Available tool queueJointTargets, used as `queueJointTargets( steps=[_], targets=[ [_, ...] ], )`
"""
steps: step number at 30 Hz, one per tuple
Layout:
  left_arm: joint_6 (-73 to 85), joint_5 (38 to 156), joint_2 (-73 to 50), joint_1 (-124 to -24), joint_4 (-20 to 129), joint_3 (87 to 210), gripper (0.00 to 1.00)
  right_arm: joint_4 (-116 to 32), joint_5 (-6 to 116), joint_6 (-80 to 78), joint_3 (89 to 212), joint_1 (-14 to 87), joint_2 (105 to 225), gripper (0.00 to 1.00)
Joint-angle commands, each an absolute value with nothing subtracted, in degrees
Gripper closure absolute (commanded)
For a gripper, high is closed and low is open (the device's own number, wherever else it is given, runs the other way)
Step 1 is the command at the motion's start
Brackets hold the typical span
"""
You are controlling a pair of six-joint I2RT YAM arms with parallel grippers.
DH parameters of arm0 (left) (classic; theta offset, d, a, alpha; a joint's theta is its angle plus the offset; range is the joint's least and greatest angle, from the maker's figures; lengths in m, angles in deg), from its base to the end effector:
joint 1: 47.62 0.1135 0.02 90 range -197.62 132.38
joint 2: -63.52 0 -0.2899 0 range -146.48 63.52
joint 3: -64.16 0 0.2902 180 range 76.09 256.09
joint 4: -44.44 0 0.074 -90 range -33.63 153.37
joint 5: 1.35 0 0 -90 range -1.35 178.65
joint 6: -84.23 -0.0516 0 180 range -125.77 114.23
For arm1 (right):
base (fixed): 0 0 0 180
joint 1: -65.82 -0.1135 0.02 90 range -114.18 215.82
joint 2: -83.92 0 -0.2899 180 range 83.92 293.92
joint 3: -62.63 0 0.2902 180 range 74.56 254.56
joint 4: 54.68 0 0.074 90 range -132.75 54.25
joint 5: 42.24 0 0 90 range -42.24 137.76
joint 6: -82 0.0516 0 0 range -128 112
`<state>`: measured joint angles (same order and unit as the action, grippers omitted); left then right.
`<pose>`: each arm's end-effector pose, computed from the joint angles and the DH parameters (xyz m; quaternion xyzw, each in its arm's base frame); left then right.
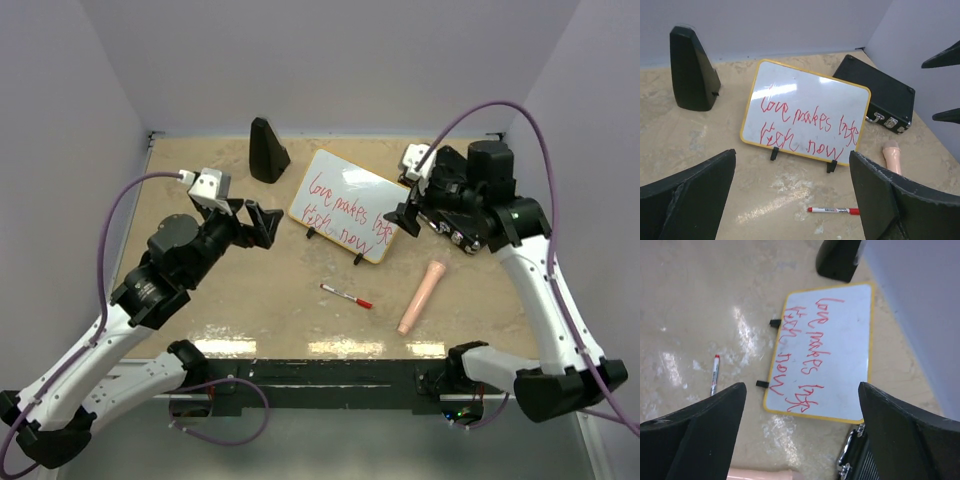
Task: Write a sentence on the whiteboard
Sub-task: Reset both arms
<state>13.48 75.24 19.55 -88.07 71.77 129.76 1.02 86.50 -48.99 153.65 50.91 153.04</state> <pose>0.1635 -0.1237 0.4094 0.0584 0.7382 -0.2567 0.6211 0.2631 0.1035 0.4290 -0.5280 0.6619 0.1848 0.4989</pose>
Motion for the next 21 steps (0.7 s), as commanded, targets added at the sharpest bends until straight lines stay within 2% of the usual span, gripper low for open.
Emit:
queueJointTargets(
  steps=[1, 5, 9, 15, 21],
  targets=[
    [9.35, 72.66, 19.05, -87.61, 74.21, 138.29, 0.00, -9.42, 83.29, -30.79, 155.95, 51.67, 148.26, 0.01],
    [7.16, 69.23, 18.78, -87.61, 75.53, 139.98, 0.00, -21.27, 69.40, -14.71, 155.07, 51.85, 143.96, 0.01],
    [7.06, 69.66, 18.17, -87.61, 76.06, 140.42, 0.00, -23.67, 59.64, -4.94, 154.63, 51.85, 142.63, 0.01],
    [7.68, 70.19, 19.13, -87.61, 76.76, 141.30, 0.00, -24.38, 55.06, -3.96, 153.49, 51.94, 140.44, 0.01],
    [8.03, 70.01, 18.78, -87.61, 78.26, 141.04, 0.00, -25.61, 55.75, -4.13, 153.22, 51.85, 140.52, 0.01]
  ],
)
